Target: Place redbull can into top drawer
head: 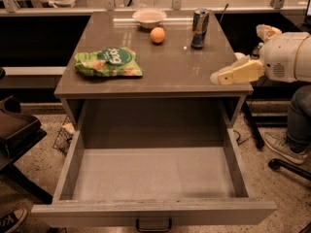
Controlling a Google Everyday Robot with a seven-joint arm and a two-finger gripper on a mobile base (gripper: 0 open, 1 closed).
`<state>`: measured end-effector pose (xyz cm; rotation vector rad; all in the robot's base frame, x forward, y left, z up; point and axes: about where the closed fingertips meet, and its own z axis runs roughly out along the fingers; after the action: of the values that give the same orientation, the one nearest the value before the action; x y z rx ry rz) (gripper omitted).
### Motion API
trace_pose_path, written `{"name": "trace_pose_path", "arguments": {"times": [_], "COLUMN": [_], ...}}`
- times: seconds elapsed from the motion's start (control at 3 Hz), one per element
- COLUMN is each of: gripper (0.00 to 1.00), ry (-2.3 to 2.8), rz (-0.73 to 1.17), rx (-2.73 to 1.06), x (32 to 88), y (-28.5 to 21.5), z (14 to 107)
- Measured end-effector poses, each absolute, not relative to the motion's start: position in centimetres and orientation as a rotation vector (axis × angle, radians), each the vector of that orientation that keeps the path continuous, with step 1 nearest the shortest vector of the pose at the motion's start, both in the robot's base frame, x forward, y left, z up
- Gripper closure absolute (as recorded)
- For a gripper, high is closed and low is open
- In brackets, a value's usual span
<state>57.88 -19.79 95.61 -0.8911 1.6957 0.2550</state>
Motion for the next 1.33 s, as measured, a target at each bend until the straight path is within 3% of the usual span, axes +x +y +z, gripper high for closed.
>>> {"name": "trace_pose_path", "arguments": {"times": [0.33, 1.33], "gripper": [0.00, 0.00], "ry": [1.702, 1.617], "rz": [0.277, 0.386], "rx": [-0.817, -0.774], "x": [59.9, 75.4], "y": [-19.5, -15.2], "z": [94.5, 90.7]}}
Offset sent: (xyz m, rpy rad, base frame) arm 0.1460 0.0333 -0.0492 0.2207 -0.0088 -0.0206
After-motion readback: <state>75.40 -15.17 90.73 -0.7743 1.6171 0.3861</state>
